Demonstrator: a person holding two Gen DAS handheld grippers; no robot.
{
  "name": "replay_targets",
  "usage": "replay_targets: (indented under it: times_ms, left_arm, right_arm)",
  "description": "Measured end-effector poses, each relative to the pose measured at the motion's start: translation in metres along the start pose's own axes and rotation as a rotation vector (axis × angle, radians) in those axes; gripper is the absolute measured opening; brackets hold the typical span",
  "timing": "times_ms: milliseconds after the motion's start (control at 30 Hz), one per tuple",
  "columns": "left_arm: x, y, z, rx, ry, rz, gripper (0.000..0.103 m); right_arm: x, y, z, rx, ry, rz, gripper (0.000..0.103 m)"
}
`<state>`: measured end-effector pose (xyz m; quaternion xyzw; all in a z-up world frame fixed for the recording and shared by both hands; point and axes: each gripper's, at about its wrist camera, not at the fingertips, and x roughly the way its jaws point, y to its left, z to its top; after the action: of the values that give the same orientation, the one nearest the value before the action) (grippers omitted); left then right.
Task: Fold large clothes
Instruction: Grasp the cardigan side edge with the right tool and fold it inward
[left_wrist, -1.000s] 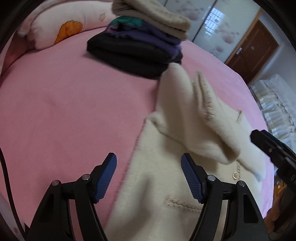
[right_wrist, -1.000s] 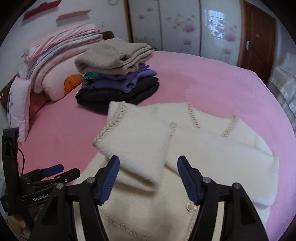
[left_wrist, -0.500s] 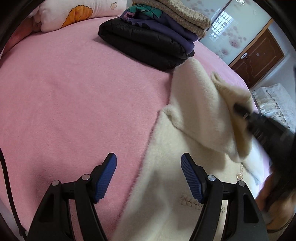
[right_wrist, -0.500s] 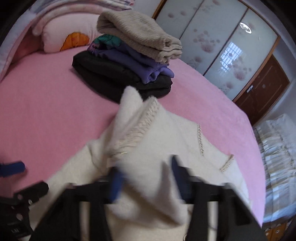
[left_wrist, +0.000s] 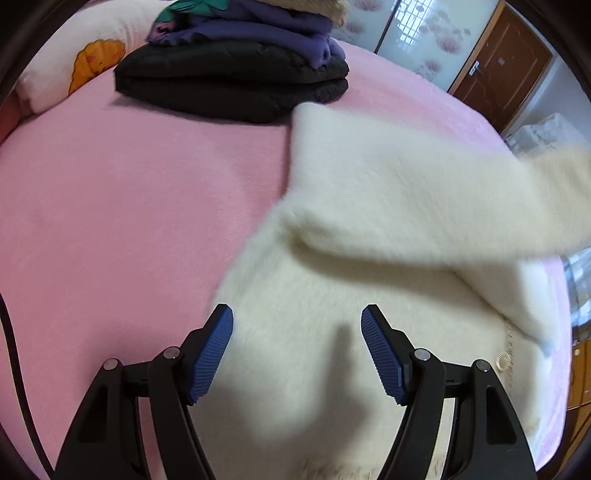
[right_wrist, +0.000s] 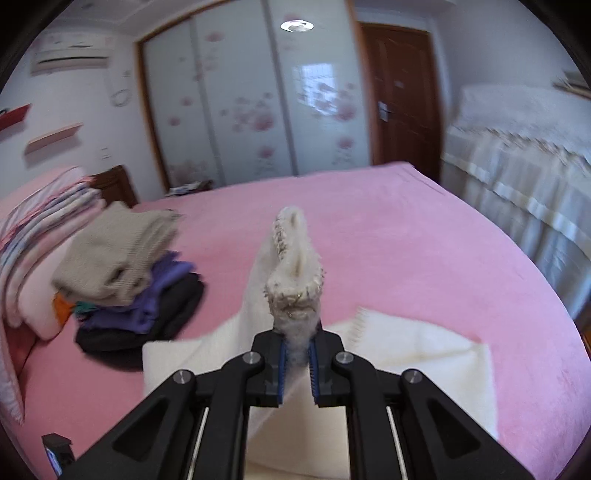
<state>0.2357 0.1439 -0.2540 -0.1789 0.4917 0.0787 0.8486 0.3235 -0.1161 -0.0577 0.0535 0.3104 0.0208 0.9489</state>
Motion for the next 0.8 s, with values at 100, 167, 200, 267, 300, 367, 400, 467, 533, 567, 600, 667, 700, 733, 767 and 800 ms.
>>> replay_targets:
  times_ms: [100,167,200,267,300,367,400,467,533,567,600,667,700,733,767,800]
  left_arm:
    - [0.008,-0.011,0.010,0.016,0.004,0.024,0.071]
    - [0.013,-0.016,0.017,0.017,0.005,0.036,0.071]
    - [0.015,-0.018,0.018,0.019,0.005,0.043,0.071]
    - [0.020,-0.022,0.022,0.026,0.012,0.068,0.071]
    - [0.024,-0.022,0.024,0.029,0.012,0.078,0.071]
    - [0.027,-0.021,0.024,0.026,0.006,0.095,0.070]
    - [0.027,-0.022,0.024,0.018,0.003,0.101,0.068]
    - [0.027,-0.021,0.025,-0.003,-0.008,0.104,0.036]
    - [0.030,-0.017,0.027,-0.036,0.009,0.068,0.014]
    - [0.031,-0.015,0.028,-0.057,0.012,0.068,0.013]
    - [0.030,-0.014,0.028,-0.071,0.010,0.067,0.012]
    - [0.028,-0.012,0.025,-0.082,0.001,0.068,0.010]
    - [0.026,-0.011,0.024,-0.088,-0.004,0.068,0.009]
    - [0.026,-0.009,0.023,-0.095,-0.005,0.067,0.009]
    - [0.024,-0.008,0.022,-0.100,-0.002,0.065,0.007]
    - [0.023,-0.008,0.023,-0.096,0.006,0.068,0.007]
  right_arm:
    - [0.029,-0.050,-0.027,0.103,0.147,-0.016,0.017]
    - [0.048,-0.074,-0.054,0.155,0.275,-0.017,0.023]
    - [0.055,-0.085,-0.068,0.175,0.324,-0.025,0.028]
    - [0.059,-0.103,-0.087,0.212,0.364,-0.040,0.029]
    - [0.059,-0.114,-0.092,0.239,0.367,-0.029,0.029]
    - [0.058,-0.126,-0.095,0.272,0.373,-0.017,0.030]
    - [0.059,-0.131,-0.093,0.280,0.377,-0.012,0.030]
    - [0.065,-0.138,-0.084,0.287,0.376,0.002,0.030]
    - [0.074,-0.142,-0.074,0.293,0.375,0.026,0.033]
    - [0.080,-0.143,-0.070,0.295,0.380,0.040,0.035]
    - [0.089,-0.144,-0.066,0.294,0.392,0.048,0.035]
    - [0.112,-0.142,-0.058,0.281,0.424,0.062,0.035]
    - [0.122,-0.141,-0.056,0.268,0.437,0.065,0.035]
    - [0.131,-0.138,-0.055,0.249,0.449,0.053,0.035]
    - [0.142,-0.136,-0.055,0.229,0.464,0.032,0.035]
    - [0.151,-0.135,-0.055,0.219,0.479,0.010,0.035]
